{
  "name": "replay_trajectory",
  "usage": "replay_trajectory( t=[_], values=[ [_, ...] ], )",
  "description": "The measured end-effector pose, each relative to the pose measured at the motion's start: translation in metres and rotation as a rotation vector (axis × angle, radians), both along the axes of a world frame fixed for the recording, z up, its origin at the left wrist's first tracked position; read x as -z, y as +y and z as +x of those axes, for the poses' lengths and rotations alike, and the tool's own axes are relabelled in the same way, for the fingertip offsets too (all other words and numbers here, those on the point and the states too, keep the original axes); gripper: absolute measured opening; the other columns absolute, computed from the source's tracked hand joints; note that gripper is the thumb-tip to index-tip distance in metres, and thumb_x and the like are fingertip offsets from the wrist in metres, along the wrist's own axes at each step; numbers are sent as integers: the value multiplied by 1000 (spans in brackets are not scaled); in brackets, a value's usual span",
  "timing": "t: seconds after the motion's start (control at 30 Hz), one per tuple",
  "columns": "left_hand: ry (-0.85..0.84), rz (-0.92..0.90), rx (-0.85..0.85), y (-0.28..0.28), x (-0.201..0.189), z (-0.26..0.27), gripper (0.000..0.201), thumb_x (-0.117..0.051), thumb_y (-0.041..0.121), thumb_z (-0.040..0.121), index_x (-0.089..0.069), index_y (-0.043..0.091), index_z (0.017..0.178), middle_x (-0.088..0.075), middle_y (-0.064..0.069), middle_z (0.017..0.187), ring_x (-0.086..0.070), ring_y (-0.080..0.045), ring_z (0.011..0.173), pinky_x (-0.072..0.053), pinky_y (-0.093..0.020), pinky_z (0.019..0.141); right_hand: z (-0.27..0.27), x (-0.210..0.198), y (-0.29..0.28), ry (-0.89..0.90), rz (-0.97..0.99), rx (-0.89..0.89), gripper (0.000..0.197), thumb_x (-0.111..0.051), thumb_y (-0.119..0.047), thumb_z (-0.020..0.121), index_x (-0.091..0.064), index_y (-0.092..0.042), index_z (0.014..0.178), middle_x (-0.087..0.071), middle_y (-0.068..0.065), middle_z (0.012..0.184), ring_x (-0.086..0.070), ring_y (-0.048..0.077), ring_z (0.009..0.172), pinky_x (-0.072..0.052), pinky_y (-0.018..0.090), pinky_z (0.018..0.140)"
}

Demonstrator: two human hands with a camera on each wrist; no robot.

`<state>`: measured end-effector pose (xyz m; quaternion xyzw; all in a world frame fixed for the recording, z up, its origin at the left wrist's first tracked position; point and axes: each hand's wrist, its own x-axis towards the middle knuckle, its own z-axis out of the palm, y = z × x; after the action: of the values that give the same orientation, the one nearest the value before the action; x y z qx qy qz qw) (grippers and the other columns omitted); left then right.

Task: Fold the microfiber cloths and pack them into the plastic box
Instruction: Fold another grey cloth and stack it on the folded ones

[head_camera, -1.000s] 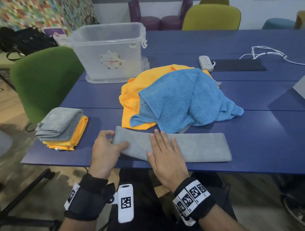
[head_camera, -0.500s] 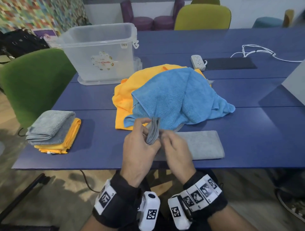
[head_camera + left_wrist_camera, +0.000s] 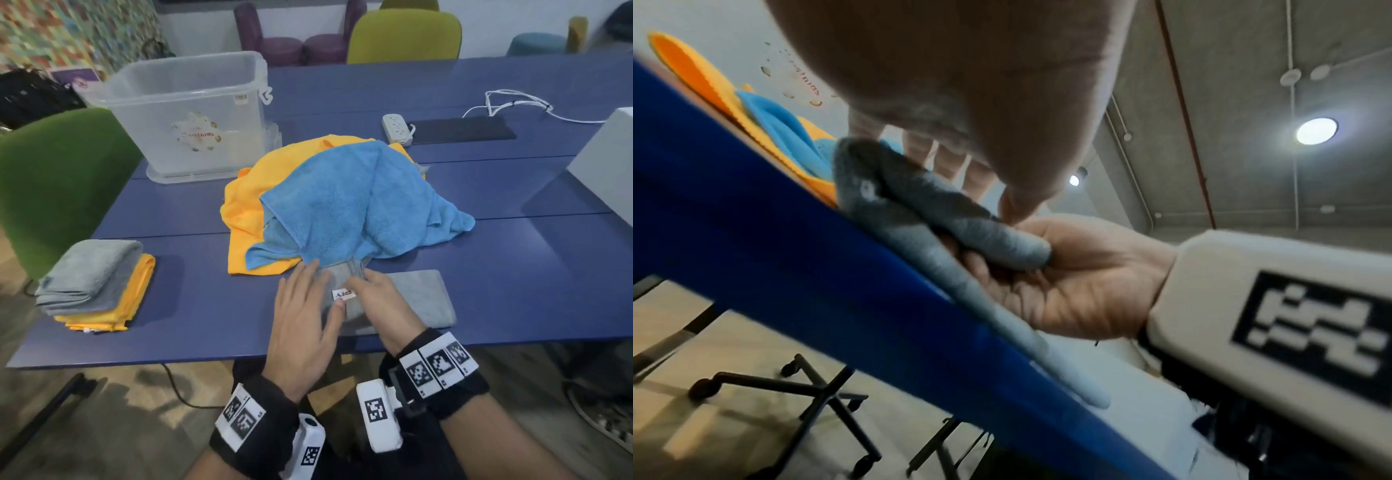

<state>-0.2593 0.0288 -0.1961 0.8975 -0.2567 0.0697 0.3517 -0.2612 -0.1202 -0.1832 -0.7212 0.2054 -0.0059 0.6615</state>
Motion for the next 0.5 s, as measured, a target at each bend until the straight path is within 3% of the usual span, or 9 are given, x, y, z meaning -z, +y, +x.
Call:
replay_trajectory(
  t=[0.07,0.13,0.27,0.4,0.5],
  values=[
    [29,112,54,-3,11,3,53,-31,42,108,-39,21,156,-17,7,170,-1,-9,158,-8,-49,128,-1,-1,0,0,21,37,25,-49,-17,87,-73,-13,90,-77,2,88,-71,25,89,-55,43,88],
    [8,192,87,-5,18,4,56,-22,43,108,-29,23,161,-8,8,172,6,-10,158,-6,-52,127,-3,-4,-1,10,30,58,26,-46,-11,93,-70,-16,85,-74,-3,80,-68,17,81,-52,35,78],
    [-25,273,129,-3,22,5,57,-21,43,109,-17,29,164,-3,10,172,8,-11,158,-5,-53,127,-9,-5,-2,26,-76,49,30,-50,-34,83,-71,-20,99,-76,-5,92,-70,15,92,-54,43,92],
    [-54,375,150,1,24,6,57,-21,44,108,-12,34,164,1,9,172,10,-15,158,-3,-55,126,-22,-6,-11,-21,-381,8,13,-57,-24,92,-65,-23,102,-70,-8,78,-62,9,72,-50,37,75],
    [-84,449,155,2,25,5,56,-21,44,108,-11,40,163,-3,4,173,2,-23,159,-4,-58,125,-37,-12,-19,-10,-676,36,19,-59,-28,93,-64,-24,111,-69,-8,92,-66,16,87,-52,39,81]
  ],
)
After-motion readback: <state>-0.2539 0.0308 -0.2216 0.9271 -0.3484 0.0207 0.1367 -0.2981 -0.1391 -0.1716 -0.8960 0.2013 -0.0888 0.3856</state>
